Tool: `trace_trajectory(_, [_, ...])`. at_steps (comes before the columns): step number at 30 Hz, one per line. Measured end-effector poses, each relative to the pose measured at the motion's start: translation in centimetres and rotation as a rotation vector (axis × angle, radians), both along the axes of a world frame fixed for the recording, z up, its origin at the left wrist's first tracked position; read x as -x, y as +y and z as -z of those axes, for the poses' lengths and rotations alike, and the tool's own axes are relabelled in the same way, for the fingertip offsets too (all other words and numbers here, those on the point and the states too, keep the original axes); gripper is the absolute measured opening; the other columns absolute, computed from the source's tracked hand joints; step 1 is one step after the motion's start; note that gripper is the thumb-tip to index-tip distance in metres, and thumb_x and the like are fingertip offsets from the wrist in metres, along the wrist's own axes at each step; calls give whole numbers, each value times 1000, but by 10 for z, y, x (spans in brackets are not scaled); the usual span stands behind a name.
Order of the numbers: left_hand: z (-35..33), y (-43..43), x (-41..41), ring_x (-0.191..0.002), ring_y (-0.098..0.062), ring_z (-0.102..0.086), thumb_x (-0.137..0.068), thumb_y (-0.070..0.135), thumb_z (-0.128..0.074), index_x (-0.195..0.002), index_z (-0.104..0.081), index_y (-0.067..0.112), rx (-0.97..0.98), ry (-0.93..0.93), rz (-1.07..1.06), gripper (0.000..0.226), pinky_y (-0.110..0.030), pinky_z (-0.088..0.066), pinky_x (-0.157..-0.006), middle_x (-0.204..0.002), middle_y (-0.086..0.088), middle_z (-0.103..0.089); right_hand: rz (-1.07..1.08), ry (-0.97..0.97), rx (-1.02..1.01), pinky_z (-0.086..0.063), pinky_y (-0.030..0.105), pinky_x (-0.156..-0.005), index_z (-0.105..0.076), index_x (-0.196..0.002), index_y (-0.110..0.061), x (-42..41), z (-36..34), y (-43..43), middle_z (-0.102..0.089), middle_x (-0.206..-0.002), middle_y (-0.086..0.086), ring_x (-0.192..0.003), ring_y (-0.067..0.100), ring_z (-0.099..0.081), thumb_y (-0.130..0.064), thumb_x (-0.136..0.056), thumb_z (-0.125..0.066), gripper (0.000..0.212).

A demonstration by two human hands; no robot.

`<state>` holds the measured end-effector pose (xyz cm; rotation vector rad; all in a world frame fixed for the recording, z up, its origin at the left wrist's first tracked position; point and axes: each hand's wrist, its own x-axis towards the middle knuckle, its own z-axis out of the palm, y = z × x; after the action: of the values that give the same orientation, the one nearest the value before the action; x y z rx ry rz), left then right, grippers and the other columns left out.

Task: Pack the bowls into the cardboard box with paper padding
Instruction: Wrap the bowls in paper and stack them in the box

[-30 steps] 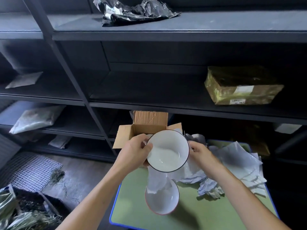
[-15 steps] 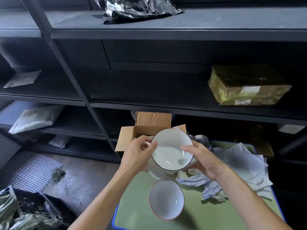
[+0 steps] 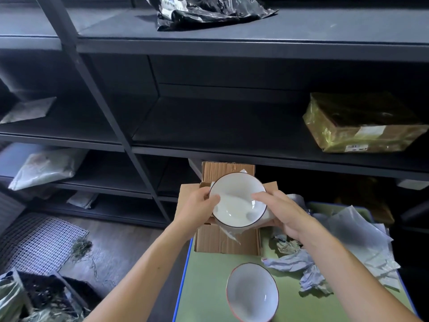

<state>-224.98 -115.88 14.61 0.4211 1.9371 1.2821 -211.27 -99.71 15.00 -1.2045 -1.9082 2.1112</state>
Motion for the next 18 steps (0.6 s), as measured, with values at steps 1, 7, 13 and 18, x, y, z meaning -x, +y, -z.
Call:
trace_trajectory(1, [2,1,6,-91,-25,-71,-92,22,-50,-103,-66,18,27,37,7,20,-46,-63,-73,-102,-10,-70,-10,-11,0,-60,49,-81,-62,-112,-18,5,-1,1,-71,-108,13,-96,33,-70,-31,-91,-64,25])
trace_trajectory(7, [16,13,31,-93,-25,-68,-78,33,-44,-102,-63,30,110,156,35,31,-50,-62,-77,-98,-1,-69,-77,-148,-182,-55,50,-94,-65,-106,-22,27,3,4,-70,-108,5,-104,26,-66,-36,-90,-60,22])
trace_trajectory(13, [27,24,48,-76,-19,-66,-75,30,-38,-91,-62,30,304,440,184,29,-37,-59,-69,-77,5,-66,-90,-338,-428,-55,31,-65,-64,-108,-14,41,14,-3,-68,-102,6,-85,16,-65,-23,-92,-54,21])
trace_trajectory(18, [35,30,55,-56,-11,-50,-81,15,-46,-94,-50,21,465,688,298,15,-28,-41,-58,-64,5,-58,-133,-469,-568,-53,30,-62,-60,-107,-17,55,32,-8,-68,-94,2,-79,19,-63,-20,-87,-54,21])
